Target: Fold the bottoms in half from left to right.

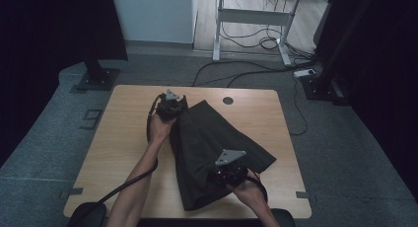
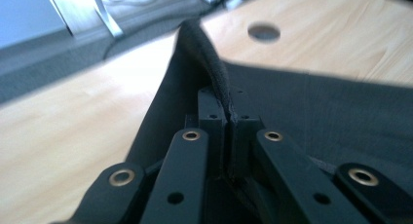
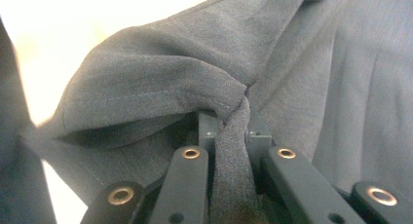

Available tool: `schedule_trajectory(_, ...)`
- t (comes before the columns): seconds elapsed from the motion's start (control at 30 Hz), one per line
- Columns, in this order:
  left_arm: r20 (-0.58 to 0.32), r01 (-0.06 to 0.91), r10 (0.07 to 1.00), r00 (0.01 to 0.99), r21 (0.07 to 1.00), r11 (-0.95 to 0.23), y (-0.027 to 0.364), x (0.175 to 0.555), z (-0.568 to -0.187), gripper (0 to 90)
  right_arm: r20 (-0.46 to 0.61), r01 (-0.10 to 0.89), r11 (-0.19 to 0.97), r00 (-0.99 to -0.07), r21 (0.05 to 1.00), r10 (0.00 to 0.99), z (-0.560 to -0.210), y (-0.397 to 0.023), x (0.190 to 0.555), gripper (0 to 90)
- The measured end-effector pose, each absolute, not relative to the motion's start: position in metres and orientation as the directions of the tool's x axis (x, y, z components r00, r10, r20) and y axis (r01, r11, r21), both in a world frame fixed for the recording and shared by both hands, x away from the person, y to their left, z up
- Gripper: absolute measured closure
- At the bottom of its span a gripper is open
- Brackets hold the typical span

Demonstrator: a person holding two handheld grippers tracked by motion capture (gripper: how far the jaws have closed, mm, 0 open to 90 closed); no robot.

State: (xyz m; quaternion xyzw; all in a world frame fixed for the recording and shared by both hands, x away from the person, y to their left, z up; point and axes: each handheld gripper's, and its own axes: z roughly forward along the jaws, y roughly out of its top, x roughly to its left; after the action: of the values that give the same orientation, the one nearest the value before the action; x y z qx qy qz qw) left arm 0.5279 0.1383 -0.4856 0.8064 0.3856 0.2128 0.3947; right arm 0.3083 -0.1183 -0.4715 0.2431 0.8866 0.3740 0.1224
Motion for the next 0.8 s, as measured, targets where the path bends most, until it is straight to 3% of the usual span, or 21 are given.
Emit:
schedule_trajectory(0.2, 0.079, 0.498, 0.775, 0.627, 0.725, -0.476, 0.130, 0.533, -0.517, 86.2, 0.034, 0.421, 0.633, -0.848, 0.650, 0.529, -0.513, -0.122, 0.322, 82.9)
schedule_trajectory(0.37, 0.140, 0.495, 0.749, 0.648, 0.670, -0.554, 0.138, 0.526, -0.527, 86.1, 0.025, 0.412, 0.654, -0.857, 0.634, 0.515, -0.520, -0.109, 0.322, 82.9)
schedule_trajectory(0.8, 0.046, 0.586, 0.809, 0.587, 0.665, -0.463, 0.228, 0.482, -0.529, 86.2, 0.073, 0.297, 0.703, -0.941, 0.646, 0.331, -0.524, -0.028, 0.298, 82.4)
